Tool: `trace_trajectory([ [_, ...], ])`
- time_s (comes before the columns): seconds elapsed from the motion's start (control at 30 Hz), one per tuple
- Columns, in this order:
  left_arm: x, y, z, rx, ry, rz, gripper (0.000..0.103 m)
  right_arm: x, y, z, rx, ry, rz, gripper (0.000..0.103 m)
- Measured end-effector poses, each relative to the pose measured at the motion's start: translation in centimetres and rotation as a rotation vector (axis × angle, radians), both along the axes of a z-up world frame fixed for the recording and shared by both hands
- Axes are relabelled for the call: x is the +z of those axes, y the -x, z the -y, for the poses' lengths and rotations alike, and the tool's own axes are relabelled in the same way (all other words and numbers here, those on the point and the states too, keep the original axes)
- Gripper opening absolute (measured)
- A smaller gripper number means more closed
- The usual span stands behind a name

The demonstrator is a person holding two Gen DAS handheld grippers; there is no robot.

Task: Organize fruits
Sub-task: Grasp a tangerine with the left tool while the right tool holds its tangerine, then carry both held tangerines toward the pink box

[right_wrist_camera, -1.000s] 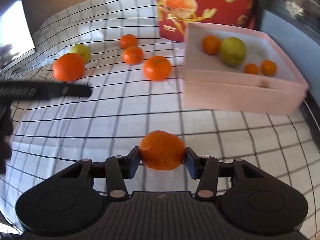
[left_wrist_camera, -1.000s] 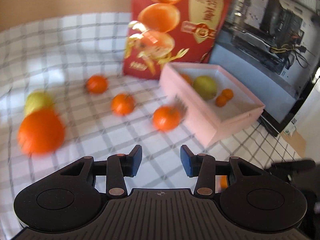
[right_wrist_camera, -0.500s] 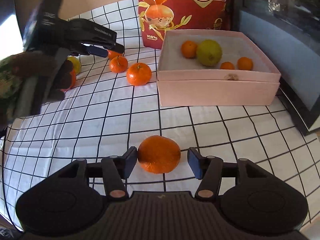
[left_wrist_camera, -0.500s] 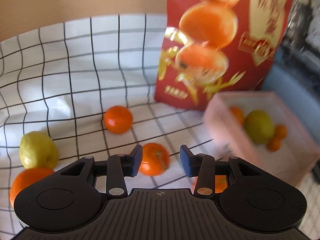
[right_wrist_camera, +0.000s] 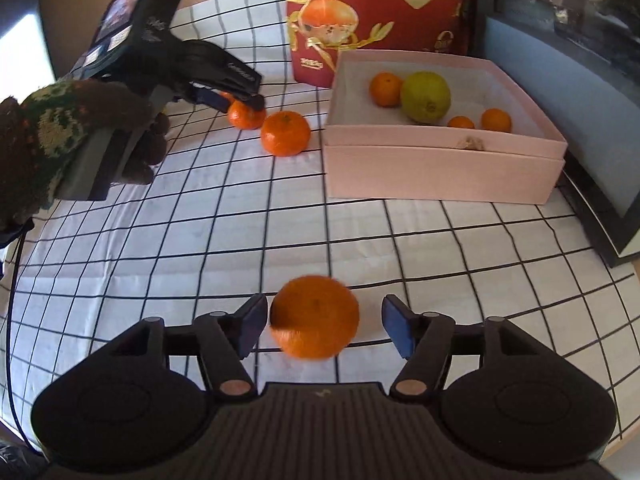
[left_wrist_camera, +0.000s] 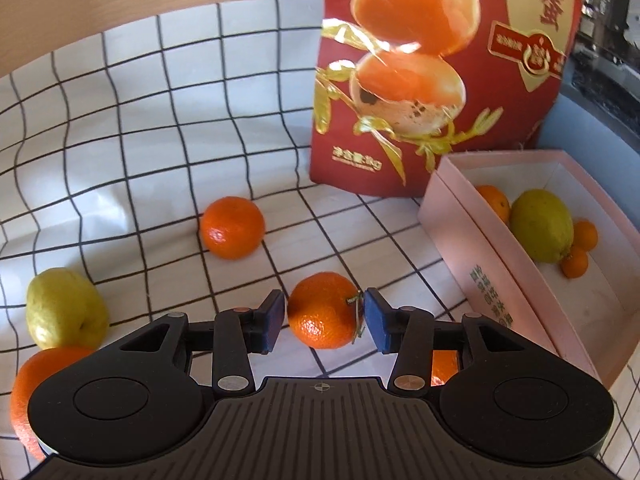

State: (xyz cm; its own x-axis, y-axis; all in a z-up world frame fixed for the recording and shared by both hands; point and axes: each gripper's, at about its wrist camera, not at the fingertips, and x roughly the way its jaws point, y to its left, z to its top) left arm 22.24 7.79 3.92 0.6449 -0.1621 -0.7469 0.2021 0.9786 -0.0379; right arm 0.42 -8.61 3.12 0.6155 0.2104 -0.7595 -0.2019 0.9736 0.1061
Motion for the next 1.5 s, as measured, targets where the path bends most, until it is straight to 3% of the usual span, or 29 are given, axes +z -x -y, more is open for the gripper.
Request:
trace_trajectory([
  [0.33,0.0,2.0,-0.7,-0.015,-0.002,0.019,0.049,-0.2,0.8,-0.1,0.009,0.026,-0.017,0.065],
  [0.67,1.3,11.6,-3.8,0.007,0.168,-0.008,0.049,-1.0,-0.2,-0.5,-0.011,0.003,0.003,0.07],
  [0.9,0.7,17.6,-4.5,0.037,0.189,-0.062,0.049,-1.4,-1.2,-1.5,-0.013,0.014,0.026,0.077],
  [1.1,-0.1,19.0,-5.6,0.086,0.204,-0.096,0.049,-1.5,-1.4,-2.7,0.027,0.023,0.032,0.078],
  [1.5,-0.6,18.7,-5.8,0.091,0.233,-0.132,0.05,-1.8,-0.6,-4.0,0.092,0.063,0.048,0.085],
])
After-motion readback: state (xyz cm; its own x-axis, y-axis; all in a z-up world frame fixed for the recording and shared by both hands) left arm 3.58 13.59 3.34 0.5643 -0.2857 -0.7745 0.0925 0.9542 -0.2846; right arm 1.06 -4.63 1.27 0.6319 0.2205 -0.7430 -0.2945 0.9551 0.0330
